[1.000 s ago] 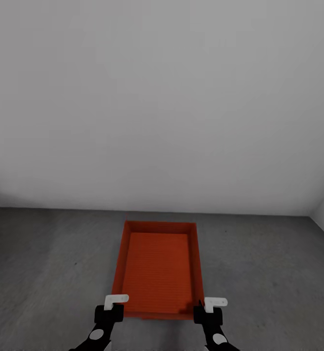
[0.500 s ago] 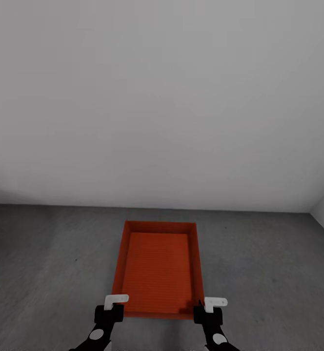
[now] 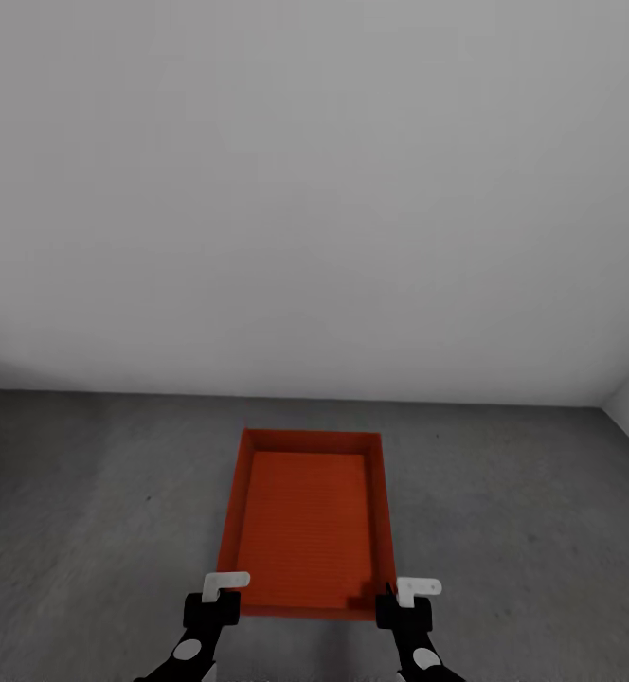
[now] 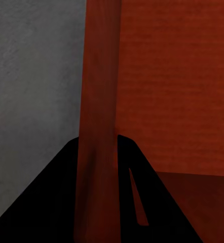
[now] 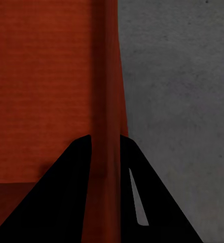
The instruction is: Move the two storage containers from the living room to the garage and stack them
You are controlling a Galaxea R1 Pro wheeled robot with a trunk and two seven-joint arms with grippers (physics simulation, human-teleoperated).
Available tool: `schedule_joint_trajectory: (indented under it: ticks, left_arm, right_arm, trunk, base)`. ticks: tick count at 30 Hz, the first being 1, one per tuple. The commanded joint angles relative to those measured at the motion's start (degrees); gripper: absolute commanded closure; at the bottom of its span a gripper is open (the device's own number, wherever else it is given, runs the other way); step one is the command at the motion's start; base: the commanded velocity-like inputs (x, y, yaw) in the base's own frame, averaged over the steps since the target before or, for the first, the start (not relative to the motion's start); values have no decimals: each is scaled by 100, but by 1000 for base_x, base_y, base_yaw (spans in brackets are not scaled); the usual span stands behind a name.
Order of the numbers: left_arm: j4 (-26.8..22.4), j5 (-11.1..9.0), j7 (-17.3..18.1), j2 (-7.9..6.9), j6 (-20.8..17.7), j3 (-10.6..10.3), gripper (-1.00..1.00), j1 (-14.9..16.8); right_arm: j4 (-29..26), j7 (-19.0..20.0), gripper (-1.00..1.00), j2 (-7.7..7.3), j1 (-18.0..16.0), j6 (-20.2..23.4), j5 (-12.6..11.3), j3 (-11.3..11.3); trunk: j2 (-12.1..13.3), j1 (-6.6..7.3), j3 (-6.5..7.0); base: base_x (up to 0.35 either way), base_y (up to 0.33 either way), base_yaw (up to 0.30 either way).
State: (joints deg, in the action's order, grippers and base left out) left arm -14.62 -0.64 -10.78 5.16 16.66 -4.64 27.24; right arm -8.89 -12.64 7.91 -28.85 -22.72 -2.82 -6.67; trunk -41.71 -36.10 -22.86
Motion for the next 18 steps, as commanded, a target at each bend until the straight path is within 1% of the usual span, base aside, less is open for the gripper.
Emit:
schedule_joint_trajectory:
  ticks: [1,18]
  left_arm:
    - [14,-15,-56,-6,4,-2,100,1]
    - [16,-15,-56,-6,4,-2,100,1]
  right_arm:
    - [-359,78,100,0,-7,-31,106,122]
    - [-359,78,100,0,-9,-31,106,122]
  trunk:
    - [-6,-1,-16]
    - [-6,-1,-174]
  base:
    - [0,0,0]
    - [0,0,0]
